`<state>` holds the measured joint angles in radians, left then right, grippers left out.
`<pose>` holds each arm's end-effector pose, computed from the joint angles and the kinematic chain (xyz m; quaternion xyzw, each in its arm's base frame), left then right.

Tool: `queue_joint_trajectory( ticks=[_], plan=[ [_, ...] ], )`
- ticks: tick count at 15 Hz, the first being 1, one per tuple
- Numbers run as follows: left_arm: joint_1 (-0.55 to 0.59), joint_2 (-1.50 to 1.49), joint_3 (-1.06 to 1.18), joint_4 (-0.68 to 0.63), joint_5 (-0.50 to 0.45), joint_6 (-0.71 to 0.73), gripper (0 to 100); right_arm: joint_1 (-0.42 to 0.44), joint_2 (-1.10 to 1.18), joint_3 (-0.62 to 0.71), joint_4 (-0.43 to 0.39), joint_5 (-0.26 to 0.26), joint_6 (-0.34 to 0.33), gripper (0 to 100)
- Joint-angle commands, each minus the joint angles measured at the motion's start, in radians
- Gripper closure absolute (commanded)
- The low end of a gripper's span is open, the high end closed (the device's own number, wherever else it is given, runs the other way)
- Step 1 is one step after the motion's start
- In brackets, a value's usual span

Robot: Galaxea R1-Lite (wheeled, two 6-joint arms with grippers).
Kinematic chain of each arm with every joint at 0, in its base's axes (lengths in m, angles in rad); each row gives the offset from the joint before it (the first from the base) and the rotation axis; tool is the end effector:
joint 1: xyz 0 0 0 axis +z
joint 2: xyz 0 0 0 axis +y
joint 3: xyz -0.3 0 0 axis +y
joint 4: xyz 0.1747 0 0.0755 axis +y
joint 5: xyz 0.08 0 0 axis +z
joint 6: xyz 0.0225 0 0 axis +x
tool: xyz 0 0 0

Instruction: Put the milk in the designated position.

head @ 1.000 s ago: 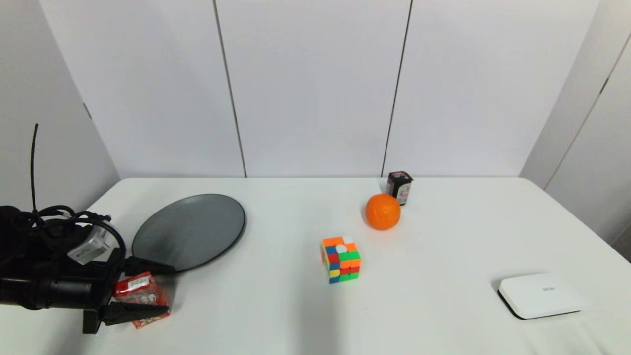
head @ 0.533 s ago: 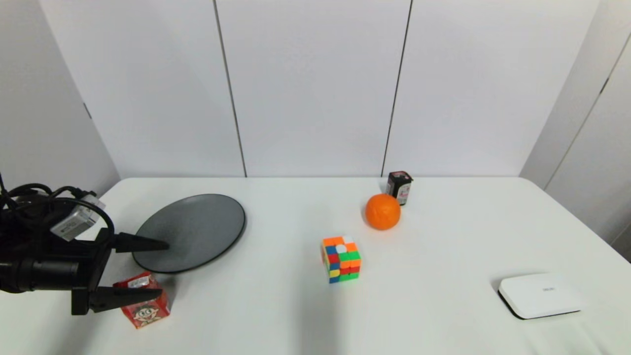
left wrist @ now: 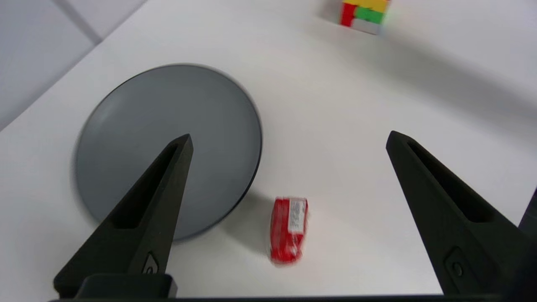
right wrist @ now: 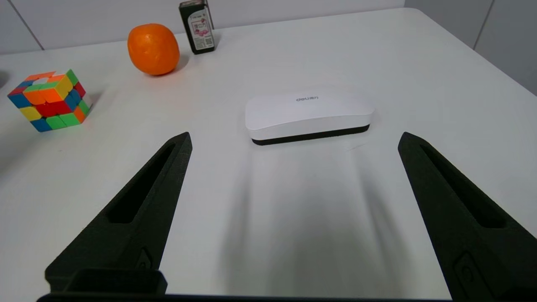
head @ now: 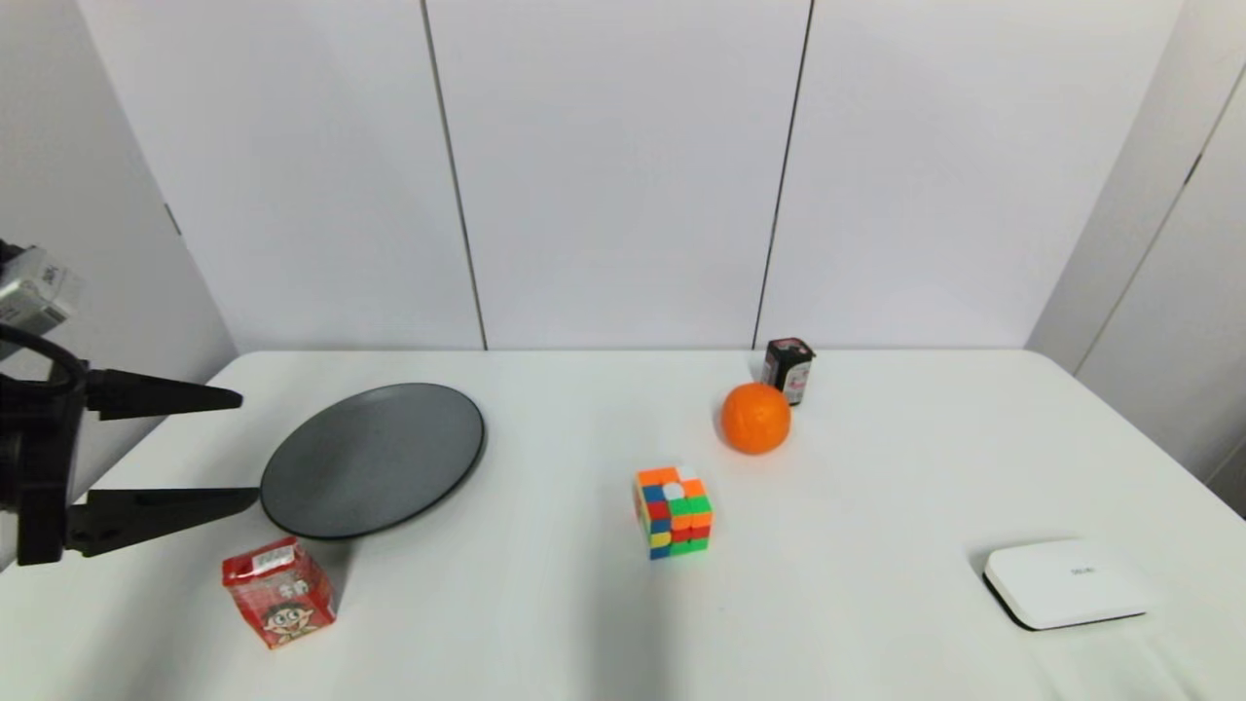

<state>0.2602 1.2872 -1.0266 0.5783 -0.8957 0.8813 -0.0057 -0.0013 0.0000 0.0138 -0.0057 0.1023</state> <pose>0.1661 0.0260 0.2460 0.1688 0.1868 -0.4036 0.8796 -0.0229 0.0000 0.0741 0.0511 0.0060 -0.0060 0.9987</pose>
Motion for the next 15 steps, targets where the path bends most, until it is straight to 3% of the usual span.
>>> queue_joint_trajectory(
  ticks=[1, 5, 7, 15],
  plan=[
    [-0.116, -0.338, 0.106, -0.078, 0.276, -0.298, 0, 0.0, 0.001, 0.0, 0.0, 0.0, 0.0, 0],
    [-0.265, -0.625, 0.376, -0.406, 0.551, -0.524, 0, 0.0, 0.001, 0.0, 0.0, 0.0, 0.0, 0],
    [-0.269, -0.801, 0.537, -0.477, 0.675, -0.536, 0, 0.0, 0.001, 0.0, 0.0, 0.0, 0.0, 0],
    [-0.263, -1.177, 0.895, -0.485, 0.699, -0.667, 0, 0.0, 0.001, 0.0, 0.0, 0.0, 0.0, 0]
  ],
)
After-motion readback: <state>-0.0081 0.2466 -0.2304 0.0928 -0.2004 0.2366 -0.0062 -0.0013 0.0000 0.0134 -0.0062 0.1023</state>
